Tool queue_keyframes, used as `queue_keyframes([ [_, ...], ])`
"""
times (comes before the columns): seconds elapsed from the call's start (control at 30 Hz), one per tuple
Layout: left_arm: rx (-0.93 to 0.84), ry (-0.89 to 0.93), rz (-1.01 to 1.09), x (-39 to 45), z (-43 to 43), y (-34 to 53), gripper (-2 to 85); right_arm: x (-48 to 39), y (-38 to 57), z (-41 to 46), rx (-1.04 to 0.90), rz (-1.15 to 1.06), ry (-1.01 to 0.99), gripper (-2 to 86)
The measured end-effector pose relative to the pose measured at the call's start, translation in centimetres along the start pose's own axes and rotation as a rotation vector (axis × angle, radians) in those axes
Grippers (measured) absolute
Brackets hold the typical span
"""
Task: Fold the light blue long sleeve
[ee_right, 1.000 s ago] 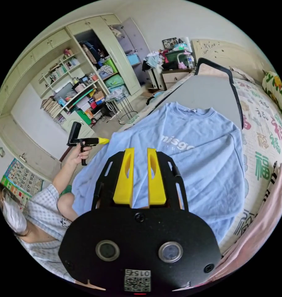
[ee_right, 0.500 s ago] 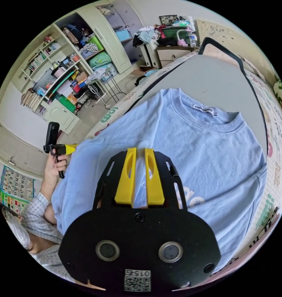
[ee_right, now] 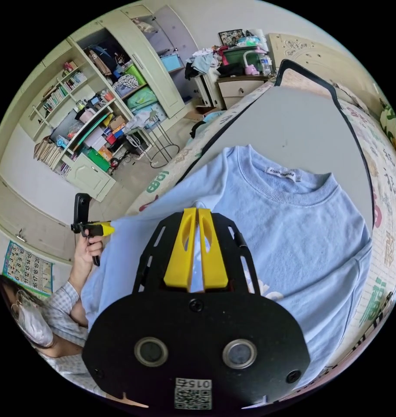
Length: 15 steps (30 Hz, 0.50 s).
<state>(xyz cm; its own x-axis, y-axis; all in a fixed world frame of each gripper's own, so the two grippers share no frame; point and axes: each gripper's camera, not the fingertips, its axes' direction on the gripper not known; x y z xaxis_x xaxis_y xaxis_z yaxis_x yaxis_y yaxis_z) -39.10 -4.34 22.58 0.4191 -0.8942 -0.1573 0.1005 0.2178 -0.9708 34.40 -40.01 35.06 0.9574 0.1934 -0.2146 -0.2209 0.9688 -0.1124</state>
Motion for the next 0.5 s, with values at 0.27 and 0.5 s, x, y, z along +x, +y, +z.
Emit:
queue_keyframes([
  [0.27,0.173,-0.164,0.001,0.8,-3.6,1.6,2.6,-7.9,-7.0,3.4,0.086,-0.146,0.17,-0.8],
  [0.5,0.195,-0.214,-0.053,0.2,-3.6,2.6,2.1,-10.7,-8.5,10.8,-0.021,-0.172,0.264,0.7],
])
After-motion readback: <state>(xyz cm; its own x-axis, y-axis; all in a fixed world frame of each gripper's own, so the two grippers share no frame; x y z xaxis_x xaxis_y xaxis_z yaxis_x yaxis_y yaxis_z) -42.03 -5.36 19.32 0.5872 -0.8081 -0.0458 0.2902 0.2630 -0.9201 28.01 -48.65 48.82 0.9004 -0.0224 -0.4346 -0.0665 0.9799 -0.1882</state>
